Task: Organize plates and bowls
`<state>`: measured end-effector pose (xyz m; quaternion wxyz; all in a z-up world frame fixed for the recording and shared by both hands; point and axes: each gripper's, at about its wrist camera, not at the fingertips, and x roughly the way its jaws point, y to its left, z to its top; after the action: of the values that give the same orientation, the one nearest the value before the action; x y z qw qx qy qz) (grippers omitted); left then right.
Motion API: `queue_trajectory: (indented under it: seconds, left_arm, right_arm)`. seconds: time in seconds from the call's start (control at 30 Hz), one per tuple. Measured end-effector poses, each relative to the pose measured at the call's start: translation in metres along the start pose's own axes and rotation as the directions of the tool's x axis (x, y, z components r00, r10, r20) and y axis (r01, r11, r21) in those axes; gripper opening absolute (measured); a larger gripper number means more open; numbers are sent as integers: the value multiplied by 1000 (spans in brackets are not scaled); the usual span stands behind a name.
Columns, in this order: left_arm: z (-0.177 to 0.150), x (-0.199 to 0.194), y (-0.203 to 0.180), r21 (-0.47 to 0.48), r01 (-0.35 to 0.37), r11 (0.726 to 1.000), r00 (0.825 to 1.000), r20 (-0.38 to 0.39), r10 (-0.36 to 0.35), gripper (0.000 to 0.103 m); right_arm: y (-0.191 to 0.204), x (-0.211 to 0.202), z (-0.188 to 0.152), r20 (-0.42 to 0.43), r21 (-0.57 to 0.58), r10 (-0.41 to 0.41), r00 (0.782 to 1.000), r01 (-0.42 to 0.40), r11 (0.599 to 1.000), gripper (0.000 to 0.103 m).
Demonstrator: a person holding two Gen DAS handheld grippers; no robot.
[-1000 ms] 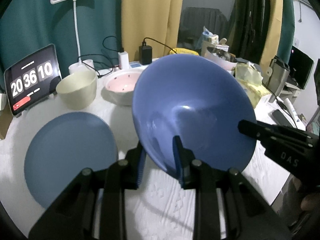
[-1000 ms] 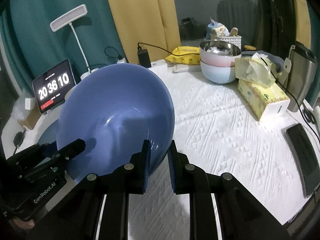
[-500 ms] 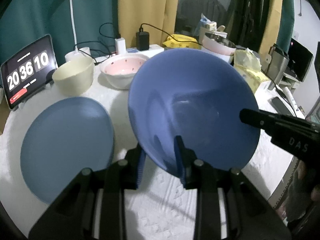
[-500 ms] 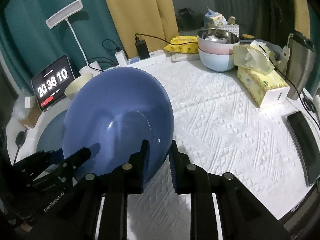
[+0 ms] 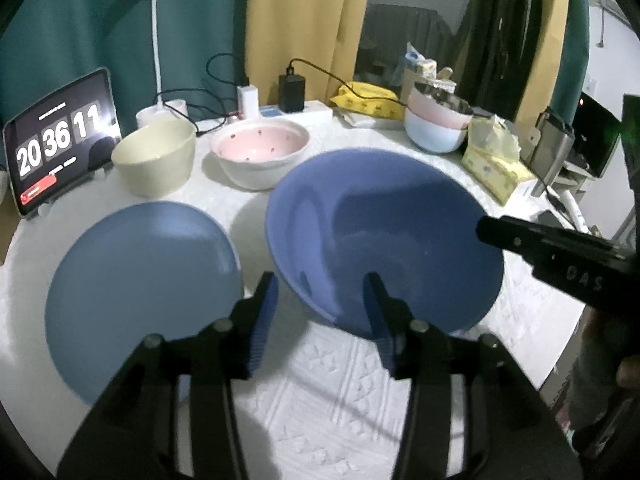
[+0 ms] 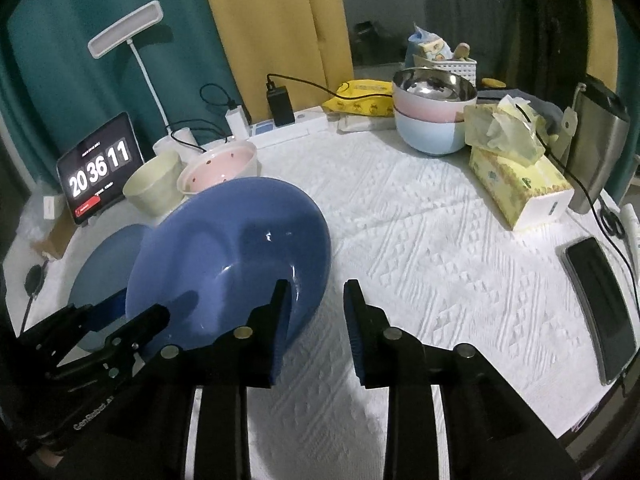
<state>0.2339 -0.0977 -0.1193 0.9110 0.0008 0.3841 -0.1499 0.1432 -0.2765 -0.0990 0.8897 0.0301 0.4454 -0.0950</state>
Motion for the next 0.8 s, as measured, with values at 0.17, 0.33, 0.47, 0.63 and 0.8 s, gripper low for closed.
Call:
queue_trajectory:
  seconds: [0.17,0.33,0.47,0.63,0.8]
  left_arm:
    - [4,-6,9,-14,-15,1000,1000,21,16,48]
    - [12,-13,21,-38,-38,999,998,49,40,50]
    - [20,-16,27,-49,-46,998,997,65,49,51]
    - [32,-17,36,-56,-60,997,994,88,65,51]
    - [44,-17,45,-67,-77,995,991,105,84,51]
  right_arm:
    - [2,-1,6,7,-1,-8,1000,8,1000,29]
    - [6,-4,17,22,-12,-12,1000,12,1000,29]
    - [10,-3,25,31,-22,-8,999,9,1000,29]
    - [17,-1,37,40,-40,1,999,0,999,29]
    - [25,1,49,49,-59,11,999,-8,998,29]
